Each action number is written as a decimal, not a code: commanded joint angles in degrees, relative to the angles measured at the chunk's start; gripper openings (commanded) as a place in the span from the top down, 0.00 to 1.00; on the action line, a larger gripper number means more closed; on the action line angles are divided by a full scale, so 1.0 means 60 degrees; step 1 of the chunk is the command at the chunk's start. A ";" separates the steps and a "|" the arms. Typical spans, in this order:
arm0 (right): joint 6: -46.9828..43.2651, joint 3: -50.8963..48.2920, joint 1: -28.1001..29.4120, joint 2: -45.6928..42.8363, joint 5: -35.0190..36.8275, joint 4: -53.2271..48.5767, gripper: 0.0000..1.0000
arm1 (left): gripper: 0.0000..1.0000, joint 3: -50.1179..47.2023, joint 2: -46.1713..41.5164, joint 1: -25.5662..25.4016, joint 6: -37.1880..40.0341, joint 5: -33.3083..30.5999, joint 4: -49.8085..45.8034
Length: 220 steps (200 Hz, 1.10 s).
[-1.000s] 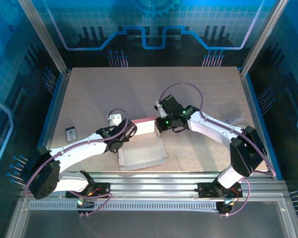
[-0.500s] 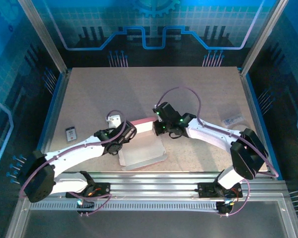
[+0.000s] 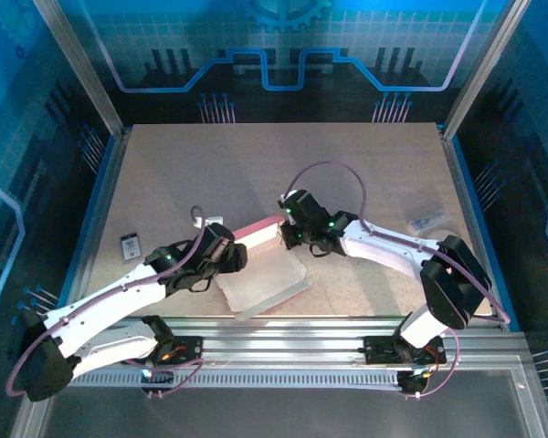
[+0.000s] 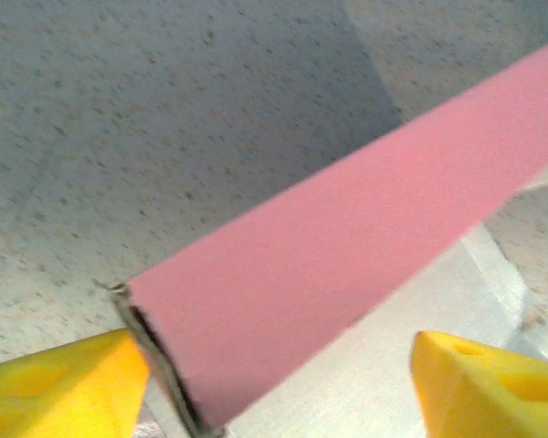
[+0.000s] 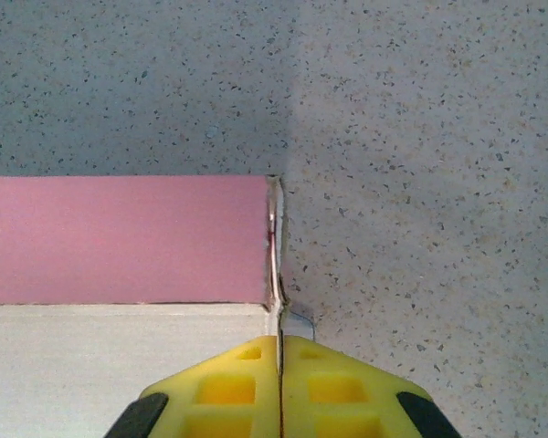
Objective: Fold the paper box
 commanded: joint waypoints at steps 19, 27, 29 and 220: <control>-0.0921 0.0309 0.0148 0.0316 -0.0116 -0.0336 0.92 | 0.08 -0.0128 -0.0898 -0.0067 0.1210 0.2681 -0.0076; -0.1016 0.0364 0.0148 0.0329 -0.0158 -0.0349 0.92 | 0.05 -0.0119 -0.1096 -0.0066 0.1400 0.2953 -0.0176; -0.1040 0.0382 0.0148 0.0330 -0.0161 -0.0350 0.91 | 0.04 -0.0111 -0.1156 -0.0062 0.1428 0.2997 -0.0207; -0.1274 0.0617 -0.0143 0.0014 -0.0402 -0.0425 0.90 | 0.01 0.1297 -0.2008 0.1214 0.0499 0.2743 -0.1576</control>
